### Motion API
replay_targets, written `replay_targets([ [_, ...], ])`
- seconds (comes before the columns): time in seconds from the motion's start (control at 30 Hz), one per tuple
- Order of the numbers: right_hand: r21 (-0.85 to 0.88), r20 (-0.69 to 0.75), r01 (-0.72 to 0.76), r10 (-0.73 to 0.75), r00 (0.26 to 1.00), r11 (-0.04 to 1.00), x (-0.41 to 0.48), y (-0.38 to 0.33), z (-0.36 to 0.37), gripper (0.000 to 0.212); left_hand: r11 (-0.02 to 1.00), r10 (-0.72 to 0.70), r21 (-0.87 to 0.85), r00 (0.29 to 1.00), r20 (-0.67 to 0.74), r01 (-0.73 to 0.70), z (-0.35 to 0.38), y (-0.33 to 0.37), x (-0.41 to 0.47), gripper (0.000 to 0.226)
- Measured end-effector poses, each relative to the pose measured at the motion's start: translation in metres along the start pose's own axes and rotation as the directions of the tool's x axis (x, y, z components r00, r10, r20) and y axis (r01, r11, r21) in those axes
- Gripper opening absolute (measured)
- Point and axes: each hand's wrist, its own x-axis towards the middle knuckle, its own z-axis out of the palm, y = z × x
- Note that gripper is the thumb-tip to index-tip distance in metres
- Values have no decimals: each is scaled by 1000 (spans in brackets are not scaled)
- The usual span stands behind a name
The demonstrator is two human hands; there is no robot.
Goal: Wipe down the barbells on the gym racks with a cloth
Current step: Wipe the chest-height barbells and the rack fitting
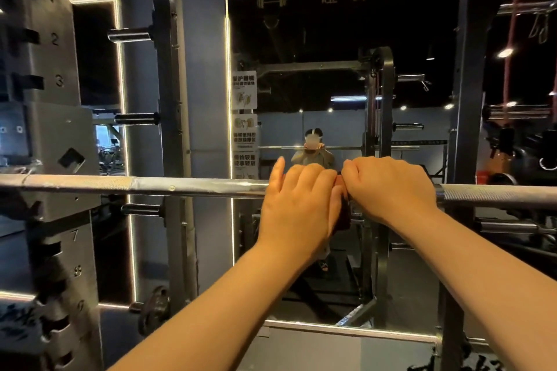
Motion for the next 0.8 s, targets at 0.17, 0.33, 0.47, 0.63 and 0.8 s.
replay_targets([
  [0.17, 43, 2, 19, -19, 1000, 999, 1, 2, 1, 49, 982, -115, 163, 987, 115, 96, -22, -48, 1, 44],
  [0.33, 46, 29, 98, -100, 995, 994, 0, 3, -1, 51, 947, -310, 140, 939, 147, 290, -25, -28, 23, 38],
  [0.47, 30, 49, 119, -121, 991, 992, -3, 2, -5, 55, 990, -126, 87, 981, 149, 114, -7, 0, 16, 42],
  [0.63, -2, 37, 111, -111, 993, 994, -3, 0, -4, 55, 996, -54, 71, 989, 134, 45, -16, -18, 12, 52],
  [0.8, 6, 49, 115, -115, 992, 993, -1, 1, -3, 55, 951, -305, 139, 918, 255, 278, -24, -34, 28, 45],
])
